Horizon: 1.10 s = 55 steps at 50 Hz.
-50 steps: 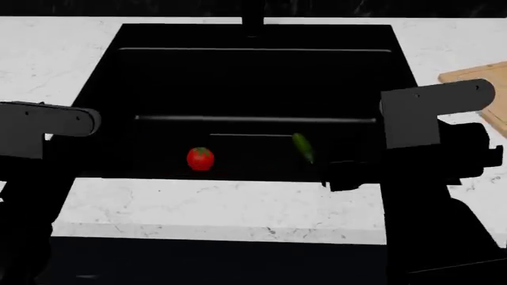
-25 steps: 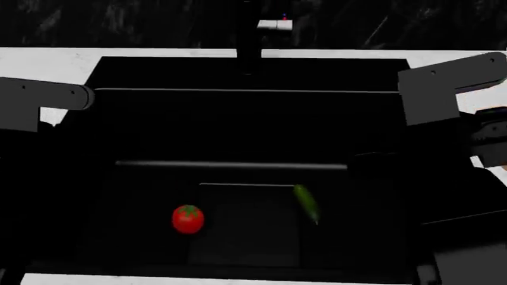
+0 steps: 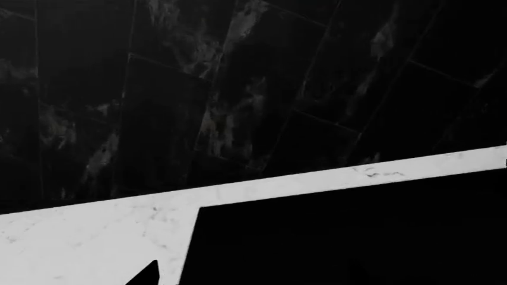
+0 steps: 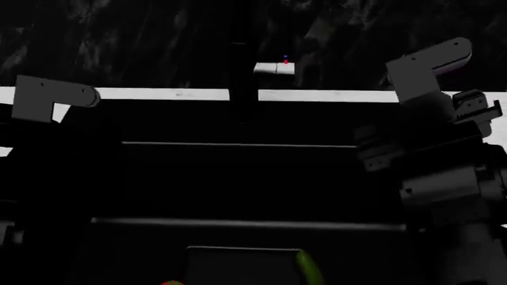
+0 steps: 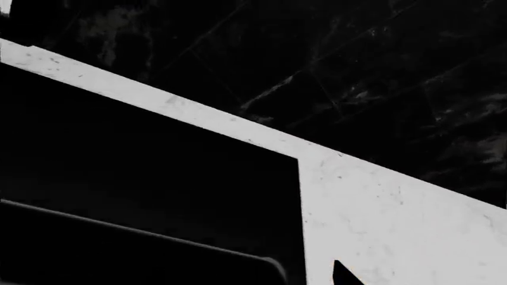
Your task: Pick the vegetables from the sink and place them on the cutting board.
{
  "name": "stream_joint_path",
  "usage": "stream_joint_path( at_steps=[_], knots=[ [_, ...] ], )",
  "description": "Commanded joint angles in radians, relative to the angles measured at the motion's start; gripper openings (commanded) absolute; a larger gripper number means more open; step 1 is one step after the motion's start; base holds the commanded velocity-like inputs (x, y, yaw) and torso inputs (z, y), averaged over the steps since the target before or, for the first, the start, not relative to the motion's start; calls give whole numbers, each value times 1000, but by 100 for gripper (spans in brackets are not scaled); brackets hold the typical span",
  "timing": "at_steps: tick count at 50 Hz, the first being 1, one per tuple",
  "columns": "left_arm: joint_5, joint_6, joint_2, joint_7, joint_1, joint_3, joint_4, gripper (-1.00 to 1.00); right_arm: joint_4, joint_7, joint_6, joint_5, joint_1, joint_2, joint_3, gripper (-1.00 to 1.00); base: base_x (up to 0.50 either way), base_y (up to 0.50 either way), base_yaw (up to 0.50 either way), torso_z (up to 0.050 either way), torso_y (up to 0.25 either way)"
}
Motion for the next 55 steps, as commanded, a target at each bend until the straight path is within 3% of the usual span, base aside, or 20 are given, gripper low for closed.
stream_joint_path(
  at_steps=[1, 9, 13, 14, 16, 18, 20, 23, 27, 33, 39, 44, 46, 55],
  knots=[
    [4, 84, -18, 38, -70, -36, -149, 100, 232, -86, -183, -44, 87, -34, -19, 100, 500, 0, 0, 0, 0],
    [24, 114, -15, 84, -66, -54, -149, 100, 232, -157, -180, -67, 84, -50, -30, 100, 500, 0, 0, 0, 0],
    [12, 72, -25, 219, -81, -53, -149, 100, 230, -329, -140, -86, 117, -62, -83, 100, 258, 0, 0, 0, 4],
    [2, 52, -29, 317, -94, -49, -149, 100, 196, -443, -113, -97, 116, -58, -118, 100, 27, 0, 0, 0, 0],
    [33, 19, -34, 466, -106, 8, -144, 100, -104, -582, 151, -111, 9, 30, -182, 100, 27, 0, 0, 0, 0],
    [25, -225, -102, 628, 72, 55, 156, 100, -404, -727, 382, -84, -43, 139, -229, 100, 26, 0, 1, 0, 0],
    [0, -453, -157, 718, 147, 74, 456, 100, -704, -806, 496, -75, -33, 195, -274, 100, 26, 0, 0, 0, 0],
    [-14, -588, -221, 818, 184, 119, 838, 100, -839, -918, 630, -54, -4, 246, -355, 100, 26, 0, 0, 0, 0],
    [11, -706, -302, 895, 211, 203, 991, 100, -956, -1003, 746, -41, 51, 281, -438, 100, 25, 0, 0, 0, 0],
    [-5, -845, -418, 975, 272, 231, 1224, 100, -1132, -1097, 906, -11, 143, 330, -536, 100, 27, 0, 0, 0, -108],
    [-5, -914, -465, 988, 306, 241, 1327, 100, -1177, -1075, 957, 77, 223, 360, -626, 100, 27, 0, 0, -3, -250],
    [-2, -937, -479, 1009, 329, 298, 1372, 100, -1142, -690, 957, 653, 362, 412, -814, 100, 28, 0, 0, -3, -250],
    [-5, -955, -479, 1021, 326, 315, 1391, 100, -1149, -608, 955, 762, 355, 424, -838, 100, 28, 0, 0, -3, -250],
    [-32, -1055, -482, 1057, 310, 336, 1469, 100, -1163, -556, 952, 871, 421, 436, -835, 100, 28, 0, 2, -2, -167]
  ],
)
